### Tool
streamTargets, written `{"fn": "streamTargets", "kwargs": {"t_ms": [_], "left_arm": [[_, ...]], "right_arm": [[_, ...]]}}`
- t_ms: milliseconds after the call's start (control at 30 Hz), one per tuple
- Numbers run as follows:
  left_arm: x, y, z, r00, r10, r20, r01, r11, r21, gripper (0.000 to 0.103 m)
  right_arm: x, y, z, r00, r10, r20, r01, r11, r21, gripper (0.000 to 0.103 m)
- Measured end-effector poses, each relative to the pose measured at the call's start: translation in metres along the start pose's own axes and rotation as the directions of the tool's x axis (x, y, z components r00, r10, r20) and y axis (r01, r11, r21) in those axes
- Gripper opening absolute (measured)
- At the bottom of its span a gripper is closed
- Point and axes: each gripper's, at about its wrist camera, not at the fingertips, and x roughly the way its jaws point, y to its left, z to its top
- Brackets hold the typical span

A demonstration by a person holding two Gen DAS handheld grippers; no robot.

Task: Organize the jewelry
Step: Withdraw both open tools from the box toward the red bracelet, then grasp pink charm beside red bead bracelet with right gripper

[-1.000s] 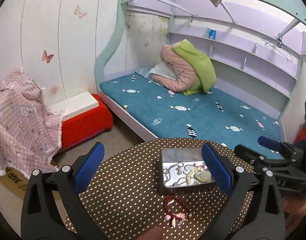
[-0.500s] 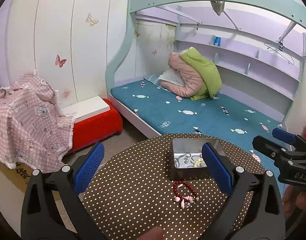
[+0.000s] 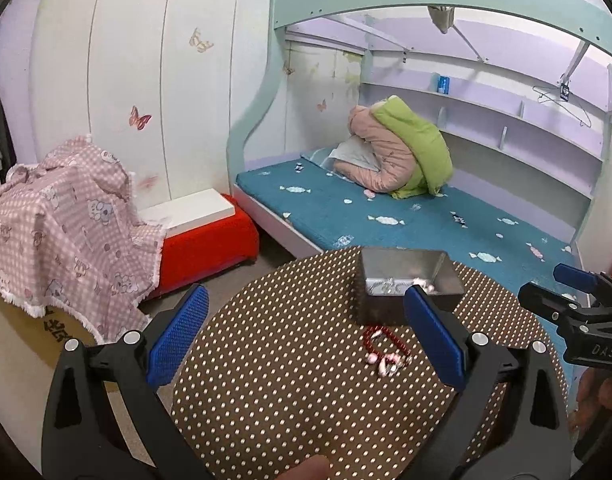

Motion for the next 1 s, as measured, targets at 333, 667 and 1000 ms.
{"fn": "streamTargets", "kwargs": {"t_ms": [333,667,1000], "left_arm": [[0.024,0.007,-0.036,0.996,-0.002,-0.087,0.001,1.0,-0.015,0.098],[0.044,0.017,-0.058,0.989,0.02,-0.148,-0.025,0.999,-0.032,0.098],[0.059,0.034,-0.075,0.978,0.029,-0.206,-0.044,0.997,-0.067,0.098]], "right_arm": [[0.032,0.014,-0.024,0.994,0.037,-0.102,-0.042,0.998,-0.047,0.086],[0.083,0.056,-0.055,0.961,0.128,-0.245,-0.155,0.983,-0.095,0.043],[0.124,0.077,-0.062,0.95,0.13,-0.284,-0.163,0.982,-0.096,0.02]]}}
